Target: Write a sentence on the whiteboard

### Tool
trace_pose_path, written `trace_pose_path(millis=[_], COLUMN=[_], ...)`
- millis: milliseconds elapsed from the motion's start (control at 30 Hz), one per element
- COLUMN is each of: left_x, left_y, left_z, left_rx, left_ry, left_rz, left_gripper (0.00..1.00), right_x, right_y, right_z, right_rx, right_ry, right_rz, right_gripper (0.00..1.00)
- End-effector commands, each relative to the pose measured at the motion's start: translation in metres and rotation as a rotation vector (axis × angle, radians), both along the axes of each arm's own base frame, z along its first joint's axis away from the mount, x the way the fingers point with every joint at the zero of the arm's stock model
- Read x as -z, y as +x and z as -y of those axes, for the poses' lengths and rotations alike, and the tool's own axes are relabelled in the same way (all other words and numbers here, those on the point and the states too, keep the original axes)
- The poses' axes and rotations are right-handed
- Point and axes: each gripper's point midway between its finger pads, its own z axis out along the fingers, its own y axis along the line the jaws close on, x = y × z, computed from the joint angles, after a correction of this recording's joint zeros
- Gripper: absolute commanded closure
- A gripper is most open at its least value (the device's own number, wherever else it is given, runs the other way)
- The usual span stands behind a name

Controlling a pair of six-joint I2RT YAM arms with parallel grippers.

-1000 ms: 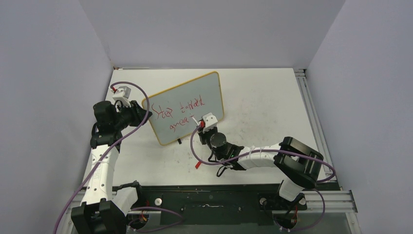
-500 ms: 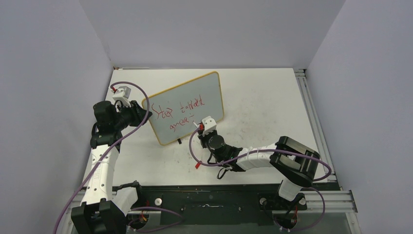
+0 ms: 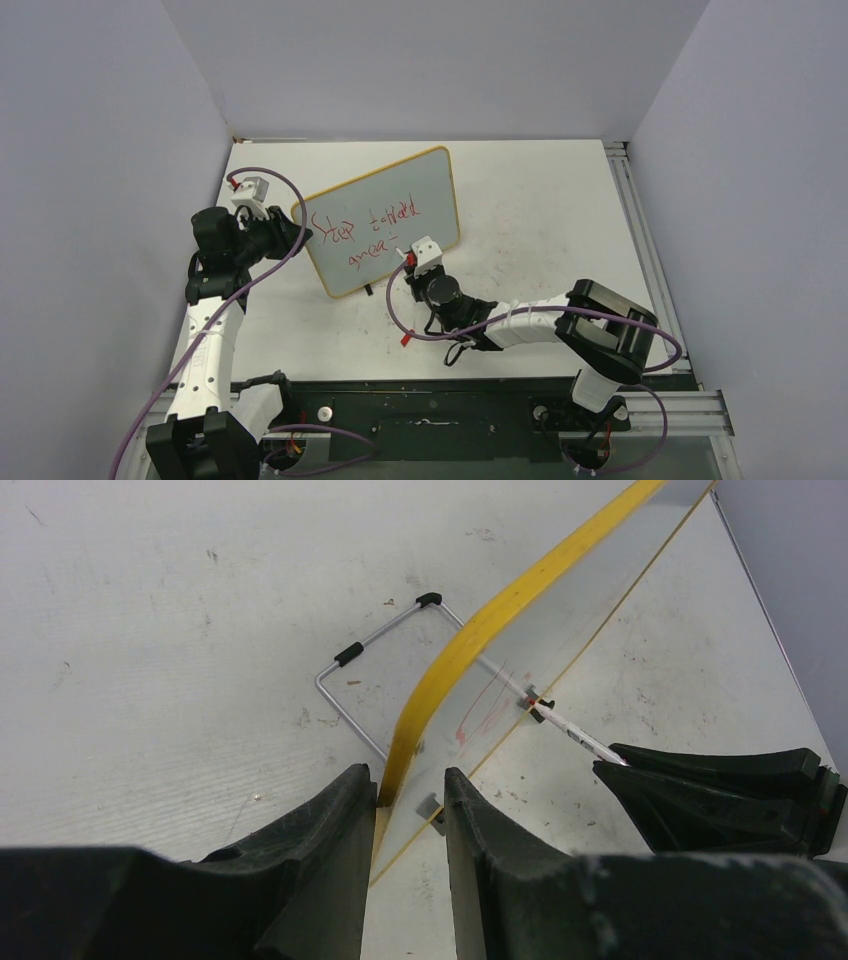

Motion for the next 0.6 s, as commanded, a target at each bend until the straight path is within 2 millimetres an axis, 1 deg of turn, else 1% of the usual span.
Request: trace_pose_path(millis=[0, 233, 567], left_x=[-0.016, -0.016, -0.016], left_y=[0.003, 0.003, 0.003], left_z=[0.001, 0.001, 0.001], left_rx=[0.015, 0.015, 0.013], left_ry=[0.001, 0.001, 0.002], left_rz=[0.064, 0.064, 0.065], left_gripper=[0.71, 0.71, 0.71], right_x=[-0.055, -0.068, -0.076], right_y=[0.009, 0.011, 0.012], right_z=[-0.011, -0.012, -0.012], right_rx=[0.011, 0.014, 0.014], right_ry=[0.103, 0.114, 0.127], right_rz=[0.092, 0.117, 0.135], right_gripper=[0.95, 0.95, 0.95])
